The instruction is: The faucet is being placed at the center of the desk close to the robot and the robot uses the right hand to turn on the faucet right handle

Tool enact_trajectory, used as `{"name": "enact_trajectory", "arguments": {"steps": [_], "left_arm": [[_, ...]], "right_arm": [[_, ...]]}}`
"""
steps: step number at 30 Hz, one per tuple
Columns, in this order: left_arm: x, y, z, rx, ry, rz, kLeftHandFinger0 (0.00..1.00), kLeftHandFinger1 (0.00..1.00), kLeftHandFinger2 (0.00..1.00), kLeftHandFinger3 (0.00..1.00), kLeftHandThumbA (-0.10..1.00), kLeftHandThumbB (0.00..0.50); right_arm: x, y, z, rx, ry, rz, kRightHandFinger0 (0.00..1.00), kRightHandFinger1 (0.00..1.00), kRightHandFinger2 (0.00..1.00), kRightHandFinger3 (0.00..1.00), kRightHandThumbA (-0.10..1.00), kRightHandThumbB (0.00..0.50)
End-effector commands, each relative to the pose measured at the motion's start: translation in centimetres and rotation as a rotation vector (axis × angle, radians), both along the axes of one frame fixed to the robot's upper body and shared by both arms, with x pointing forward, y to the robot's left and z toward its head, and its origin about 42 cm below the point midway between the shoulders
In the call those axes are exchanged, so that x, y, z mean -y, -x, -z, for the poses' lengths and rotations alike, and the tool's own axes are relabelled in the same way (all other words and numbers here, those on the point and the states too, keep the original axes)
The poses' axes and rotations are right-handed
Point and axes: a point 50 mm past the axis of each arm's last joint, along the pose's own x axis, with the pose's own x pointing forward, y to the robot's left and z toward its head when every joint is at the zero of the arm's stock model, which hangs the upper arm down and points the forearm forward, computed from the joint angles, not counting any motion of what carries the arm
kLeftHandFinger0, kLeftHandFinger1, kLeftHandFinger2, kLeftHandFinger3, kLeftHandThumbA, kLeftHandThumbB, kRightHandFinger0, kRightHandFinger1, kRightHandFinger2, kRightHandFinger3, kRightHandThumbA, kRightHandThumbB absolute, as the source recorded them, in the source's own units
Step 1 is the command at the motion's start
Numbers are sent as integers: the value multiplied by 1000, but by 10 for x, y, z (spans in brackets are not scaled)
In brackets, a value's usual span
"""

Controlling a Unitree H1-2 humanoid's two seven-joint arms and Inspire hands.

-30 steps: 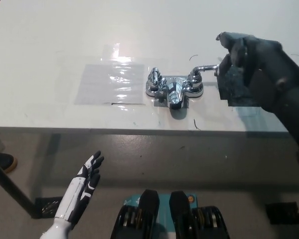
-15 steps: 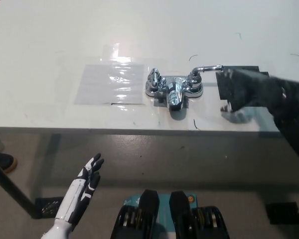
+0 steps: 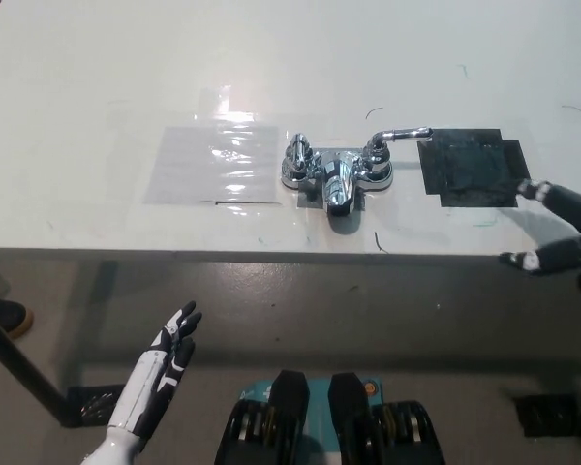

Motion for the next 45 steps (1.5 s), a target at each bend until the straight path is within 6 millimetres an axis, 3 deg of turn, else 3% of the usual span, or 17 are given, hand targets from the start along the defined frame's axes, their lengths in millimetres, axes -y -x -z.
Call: {"name": "enact_trajectory", "arguments": {"steps": [1, 4, 6, 10, 11, 12, 15, 16, 22, 24, 27, 28, 31, 32, 36, 40, 45], "left_arm": [[-5, -5, -17, 87, 37, -18, 1000, 1000, 1000, 1000, 1000, 500], [-3, -6, -17, 83, 31, -19, 1000, 1000, 1000, 1000, 1000, 500], [-1, -6, -15, 87, 47, -10, 1000, 1000, 1000, 1000, 1000, 500], [0, -25, -24, 117, 24, 1, 1000, 1000, 1000, 1000, 1000, 500], [-1, -26, -24, 117, 22, 5, 1000, 1000, 1000, 1000, 1000, 500], [0, -26, -24, 117, 24, 6, 1000, 1000, 1000, 1000, 1000, 500], [4, -30, -29, 114, 26, 8, 1000, 1000, 1000, 1000, 1000, 500], [5, -33, -30, 115, 28, 10, 1000, 1000, 1000, 1000, 1000, 500], [4, -38, -32, 132, 29, 7, 1000, 1000, 1000, 1000, 1000, 500], [3, -42, -37, 145, 29, 2, 1000, 1000, 1000, 1000, 1000, 500], [2, -43, -39, 149, 44, 1, 1000, 1000, 1000, 1000, 1000, 500], [3, -44, -39, 148, 44, 0, 1000, 1000, 1000, 1000, 1000, 500], [4, -42, -39, 147, 43, 1, 1000, 1000, 1000, 1000, 1000, 500], [5, -41, -37, 145, 42, 2, 1000, 1000, 1000, 1000, 1000, 500], [3, -39, -35, 141, 36, -9, 1000, 1000, 1000, 1000, 1000, 500], [2, -37, -32, 136, 52, -15, 1000, 1000, 1000, 1000, 1000, 500], [4, -34, -30, 137, 46, -10, 1000, 1000, 1000, 1000, 1000, 500]], "right_arm": [[-5, 214, -215, 813, -462, -506, 1000, 1000, 1000, 1000, 729, 500], [-1, 228, -192, 901, -594, -587, 1000, 1000, 1000, 1000, 793, 500], [1, 240, -161, 954, -679, -568, 1000, 1000, 1000, 1000, 850, 447], [-3, 253, -132, 1049, -714, -540, 1000, 1000, 1000, 1000, 716, 432], [-4, 257, -124, 1083, -712, -510, 1000, 1000, 1000, 1000, 744, 436], [-4, 262, -116, 1101, -706, -473, 1000, 1000, 1000, 1000, 787, 415], [-7, 276, -92, 1117, -758, -367, 1000, 1000, 1000, 1000, 850, 255], [-8, 277, -89, 1125, -765, -353, 1000, 1000, 1000, 1000, 866, 237], [-26, 279, -59, 1015, -879, -156, 1000, 1000, 1000, 1000, 923, 341], [-35, 272, -51, 921, -870, -126, 1000, 1000, 1000, 1000, 860, 305], [-42, 259, -30, 840, -840, -80, 1000, 1000, 1000, 1000, 926, 311], [-42, 249, -15, 800, -823, -58, 1000, 1000, 1000, 1000, 1000, 288], [-41, 236, 13, 746, -772, -11, 1000, 1000, 1000, 1000, 1000, 246], [-42, 228, 34, 708, -761, 22, 1000, 1000, 1000, 1000, 1000, 230], [-55, 217, 66, 572, -767, 61, 1000, 1000, 1000, 1000, 1000, 228], [-66, 206, 86, 509, -780, 88, 1000, 1000, 1000, 1000, 1000, 286], [-67, 194, 113, 414, -830, 110, 1000, 1000, 1000, 1000, 1000, 274]]}}
